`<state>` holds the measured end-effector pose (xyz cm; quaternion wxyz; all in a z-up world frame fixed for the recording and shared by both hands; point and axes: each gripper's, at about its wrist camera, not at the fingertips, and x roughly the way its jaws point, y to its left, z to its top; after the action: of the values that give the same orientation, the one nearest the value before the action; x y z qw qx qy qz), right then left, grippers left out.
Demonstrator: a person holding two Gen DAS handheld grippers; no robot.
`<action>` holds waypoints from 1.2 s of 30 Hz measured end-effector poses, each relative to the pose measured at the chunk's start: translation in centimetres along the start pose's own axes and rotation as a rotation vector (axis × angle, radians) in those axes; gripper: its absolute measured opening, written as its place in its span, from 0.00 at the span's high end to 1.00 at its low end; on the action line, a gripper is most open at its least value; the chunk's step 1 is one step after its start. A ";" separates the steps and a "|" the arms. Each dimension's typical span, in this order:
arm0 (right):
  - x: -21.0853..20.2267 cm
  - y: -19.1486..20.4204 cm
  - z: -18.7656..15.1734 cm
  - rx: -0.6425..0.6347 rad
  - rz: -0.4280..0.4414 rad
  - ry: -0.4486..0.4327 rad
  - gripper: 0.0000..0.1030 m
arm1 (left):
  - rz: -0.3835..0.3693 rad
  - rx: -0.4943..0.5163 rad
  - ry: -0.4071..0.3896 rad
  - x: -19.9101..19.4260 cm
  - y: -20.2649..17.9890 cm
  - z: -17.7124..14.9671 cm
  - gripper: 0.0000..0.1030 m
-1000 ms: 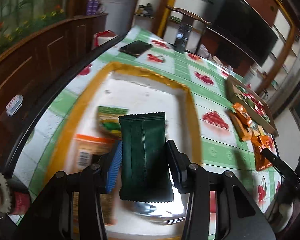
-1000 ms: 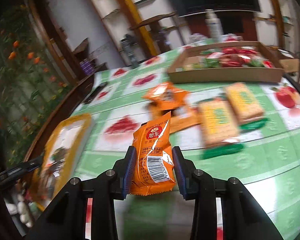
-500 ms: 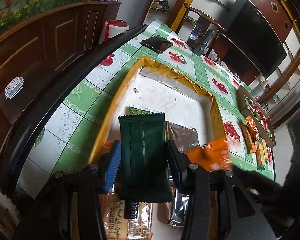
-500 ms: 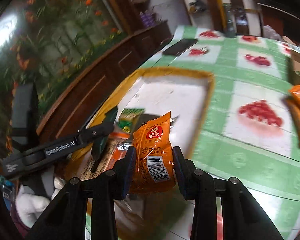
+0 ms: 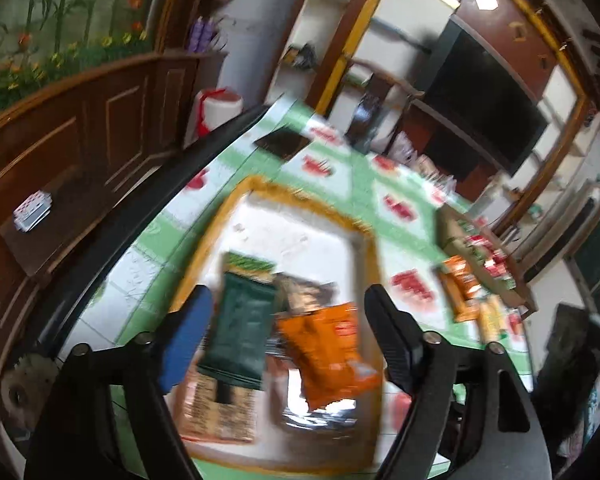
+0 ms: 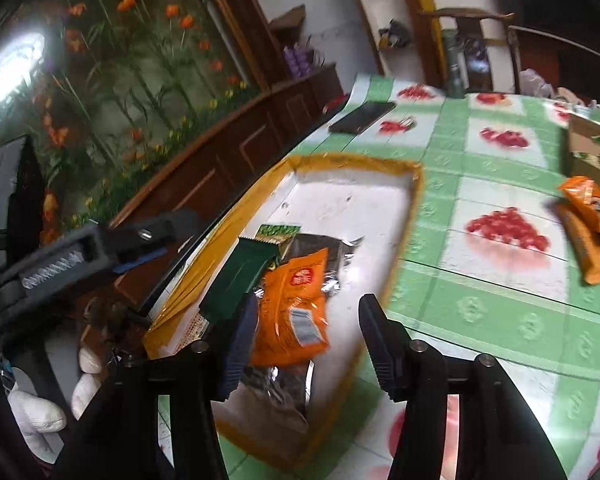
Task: Organize snacks
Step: 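Drop the green bar and orange bag into the white tray, then grasp the orange biscuit pack from the table with the right gripper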
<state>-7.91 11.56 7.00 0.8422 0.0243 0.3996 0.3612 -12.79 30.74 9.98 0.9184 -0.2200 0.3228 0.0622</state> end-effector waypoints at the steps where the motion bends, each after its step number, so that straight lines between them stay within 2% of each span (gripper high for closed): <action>1: -0.8 -0.4 -0.3 0.012 -0.002 -0.016 0.47 | -0.033 -0.002 -0.021 -0.7 -0.5 -0.2 0.21; 3: -2.1 -1.0 -0.8 0.034 -0.006 -0.037 0.47 | -0.079 0.001 -0.047 -1.8 -1.6 -0.6 0.21; 5: -3.3 -2.0 -1.3 0.069 -0.013 -0.059 0.46 | -0.128 0.022 -0.039 -2.3 -3.0 -1.1 0.21; 12: -6.7 -5.8 -3.1 0.180 -0.039 -0.109 0.44 | -0.096 0.139 0.032 -2.5 -7.9 -3.0 0.21; 25: -9.8 -10.4 -5.2 0.274 -0.070 -0.148 0.44 | -0.114 0.200 0.111 -2.1 -11.6 -5.2 0.21; 29: -11.3 -13.6 -5.5 0.331 -0.120 -0.169 0.44 | -0.114 0.190 0.135 -1.7 -11.4 -5.5 0.21; 36: -15.6 -22.3 -4.6 0.458 -0.295 -0.239 0.43 | -0.122 0.178 0.185 0.6 -11.3 -6.1 0.21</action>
<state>-4.52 -15.81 6.70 0.8993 0.1980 0.3678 0.1299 -12.90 17.91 9.49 0.9027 -0.1618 0.3962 -0.0432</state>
